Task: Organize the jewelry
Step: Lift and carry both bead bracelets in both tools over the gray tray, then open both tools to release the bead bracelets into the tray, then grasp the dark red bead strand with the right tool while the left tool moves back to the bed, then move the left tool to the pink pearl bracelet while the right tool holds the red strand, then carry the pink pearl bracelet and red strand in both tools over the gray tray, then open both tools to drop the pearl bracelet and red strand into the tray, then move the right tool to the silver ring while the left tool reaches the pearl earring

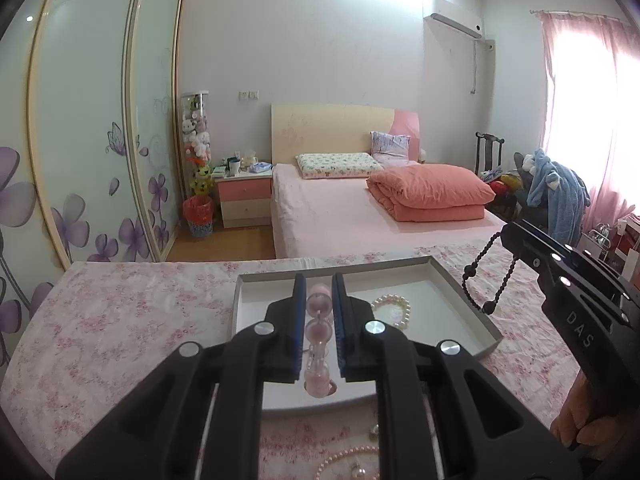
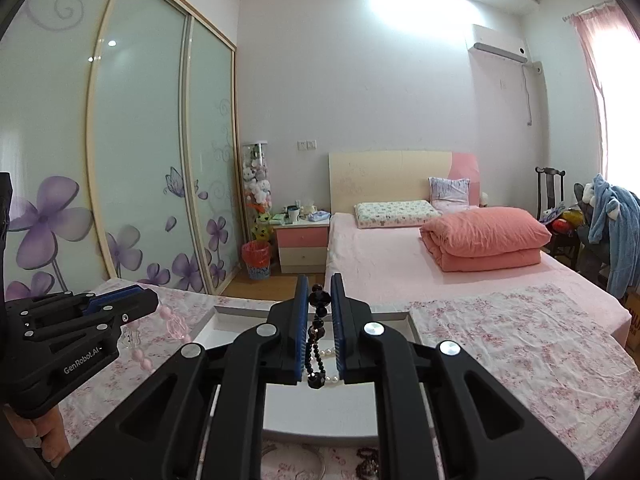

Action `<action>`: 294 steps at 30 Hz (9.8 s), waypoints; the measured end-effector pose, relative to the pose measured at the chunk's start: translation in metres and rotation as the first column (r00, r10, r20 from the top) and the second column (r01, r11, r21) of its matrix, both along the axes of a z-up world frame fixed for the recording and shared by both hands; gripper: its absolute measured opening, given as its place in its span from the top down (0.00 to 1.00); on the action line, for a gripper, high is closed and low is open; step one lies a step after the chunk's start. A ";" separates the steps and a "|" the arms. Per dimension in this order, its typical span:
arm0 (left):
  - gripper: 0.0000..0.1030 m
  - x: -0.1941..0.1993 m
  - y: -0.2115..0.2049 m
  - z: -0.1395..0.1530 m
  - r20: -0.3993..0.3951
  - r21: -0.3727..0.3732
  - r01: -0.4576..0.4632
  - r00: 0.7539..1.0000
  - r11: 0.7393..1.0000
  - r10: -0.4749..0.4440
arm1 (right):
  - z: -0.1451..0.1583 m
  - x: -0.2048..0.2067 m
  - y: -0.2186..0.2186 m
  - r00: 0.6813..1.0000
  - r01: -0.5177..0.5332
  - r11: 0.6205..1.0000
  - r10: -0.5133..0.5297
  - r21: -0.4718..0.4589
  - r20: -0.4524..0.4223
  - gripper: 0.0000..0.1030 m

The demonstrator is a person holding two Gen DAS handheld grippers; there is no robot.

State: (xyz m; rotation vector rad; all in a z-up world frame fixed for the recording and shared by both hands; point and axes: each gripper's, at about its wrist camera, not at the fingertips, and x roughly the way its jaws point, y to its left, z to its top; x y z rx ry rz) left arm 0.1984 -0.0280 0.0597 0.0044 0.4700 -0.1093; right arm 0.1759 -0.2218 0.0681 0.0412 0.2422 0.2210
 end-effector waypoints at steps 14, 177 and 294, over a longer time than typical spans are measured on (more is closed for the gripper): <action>0.87 0.063 0.001 -0.029 -0.085 -0.001 0.002 0.996 1.000 -0.002 | -0.025 0.067 0.009 0.987 -0.044 0.998 0.051 0.052 -0.154 0.88; 0.94 -0.048 0.008 -0.092 -0.263 -0.071 0.168 0.948 0.983 -0.181 | -0.104 0.012 -0.049 0.878 -0.038 0.999 0.052 0.039 -0.476 0.87; 0.60 -0.013 0.059 -0.064 -0.215 -0.122 -0.036 0.977 0.992 0.009 | -0.073 0.017 -0.037 0.908 -0.052 0.996 0.077 0.072 -0.411 0.59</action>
